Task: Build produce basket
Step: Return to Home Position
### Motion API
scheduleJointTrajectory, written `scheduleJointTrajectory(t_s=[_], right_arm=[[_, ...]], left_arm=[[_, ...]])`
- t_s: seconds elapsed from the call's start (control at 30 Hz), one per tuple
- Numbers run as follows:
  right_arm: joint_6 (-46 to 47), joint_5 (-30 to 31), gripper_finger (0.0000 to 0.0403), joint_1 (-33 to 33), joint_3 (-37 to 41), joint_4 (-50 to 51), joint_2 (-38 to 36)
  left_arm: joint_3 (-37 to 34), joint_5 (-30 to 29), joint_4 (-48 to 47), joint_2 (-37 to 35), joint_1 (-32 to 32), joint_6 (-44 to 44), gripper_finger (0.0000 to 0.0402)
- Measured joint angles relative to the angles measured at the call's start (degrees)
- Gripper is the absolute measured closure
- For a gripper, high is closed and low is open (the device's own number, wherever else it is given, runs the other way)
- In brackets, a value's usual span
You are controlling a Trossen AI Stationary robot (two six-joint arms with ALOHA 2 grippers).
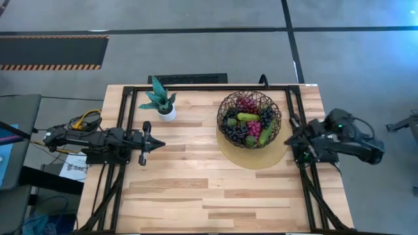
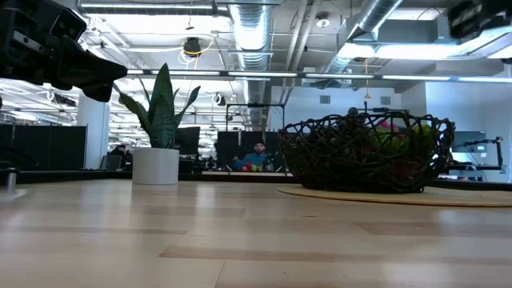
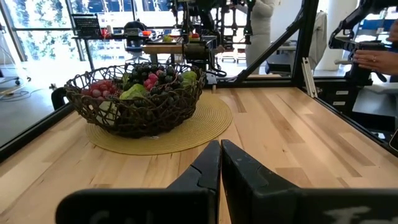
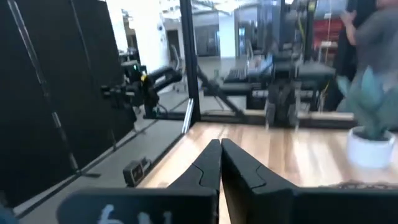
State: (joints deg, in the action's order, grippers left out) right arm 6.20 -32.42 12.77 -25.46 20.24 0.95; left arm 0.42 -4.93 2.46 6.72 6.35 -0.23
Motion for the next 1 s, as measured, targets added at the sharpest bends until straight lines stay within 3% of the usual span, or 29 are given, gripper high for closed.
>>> scheduleJointTrajectory(t_s=[0.27,0.53,0.83,1.0], right_arm=[[-2.2,1.3,0.037,-2.4,4.7,-6.9,-0.1],[-3.3,7.4,0.037,-4.2,10.7,-12.9,0.0],[-9.0,21.4,0.037,-8.0,11.9,-17.6,1.3],[-11.2,23.5,0.037,-10.4,11.9,-16.2,3.8]], left_arm=[[0.0,0.0,0.0,0.0,0.0,0.0,0.0401],[0.0,0.0,0.0,0.0,0.0,0.0,0.0401],[0.0,0.0,0.0,0.0,0.0,0.0,0.0401],[0.0,0.0,0.0,0.0,0.0,0.0,0.0401]])
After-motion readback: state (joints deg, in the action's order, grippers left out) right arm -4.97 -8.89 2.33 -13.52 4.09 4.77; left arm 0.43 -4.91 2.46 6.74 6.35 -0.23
